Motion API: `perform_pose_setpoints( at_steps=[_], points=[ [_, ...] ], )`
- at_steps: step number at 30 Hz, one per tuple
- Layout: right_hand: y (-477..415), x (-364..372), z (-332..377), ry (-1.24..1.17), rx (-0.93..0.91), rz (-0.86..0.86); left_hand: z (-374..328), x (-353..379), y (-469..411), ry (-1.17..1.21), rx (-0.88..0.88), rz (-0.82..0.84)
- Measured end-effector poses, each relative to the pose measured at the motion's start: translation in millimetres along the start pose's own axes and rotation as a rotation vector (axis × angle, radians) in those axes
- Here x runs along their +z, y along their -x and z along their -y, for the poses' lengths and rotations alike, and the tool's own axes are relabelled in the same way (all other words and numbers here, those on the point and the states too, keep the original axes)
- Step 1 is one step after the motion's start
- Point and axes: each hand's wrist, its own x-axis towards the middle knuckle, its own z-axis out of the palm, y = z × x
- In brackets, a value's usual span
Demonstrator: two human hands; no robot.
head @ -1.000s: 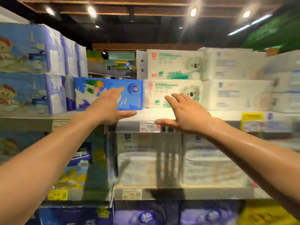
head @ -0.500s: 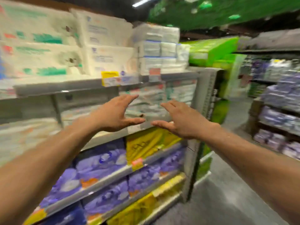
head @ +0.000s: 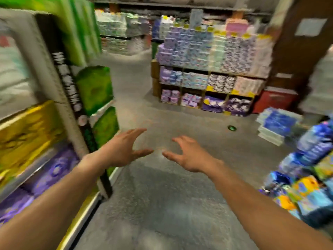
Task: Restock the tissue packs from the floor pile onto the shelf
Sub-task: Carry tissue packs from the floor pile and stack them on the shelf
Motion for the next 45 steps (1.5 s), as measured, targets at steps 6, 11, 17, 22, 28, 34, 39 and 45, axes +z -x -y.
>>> perform_pose_setpoints(
  at_steps=[6,11,17,22,28,34,39,45],
  points=[
    [-67,-18,-156,-0.051,0.305,-0.039,-39,78,-199,0.051,0.213,0.194],
    [-133,-68,-264,-0.086,0.562,-0.187,-82,94,-369,0.094,0.396,0.294],
    [-191,-125,-380,-0.205,0.757,-0.338,-163,127,-556,0.073,0.581,0.386],
    [-250,-142,-508,-0.338,0.856,-0.428,-247,191,-708,0.082,0.733,0.482],
    [-331,-227,-686,-0.321,0.93,-0.437,-350,232,-895,0.106,0.777,0.525],
    [-414,-311,-840,-0.288,1.025,-0.43,-434,265,-1075,0.127,0.797,0.479],
    [-486,-345,-994,-0.288,1.065,-0.442,-512,337,-1230,0.197,0.837,0.471],
    [-560,-414,-1173,-0.302,1.093,-0.529,-643,397,-1428,0.121,0.972,0.5]
  ],
)
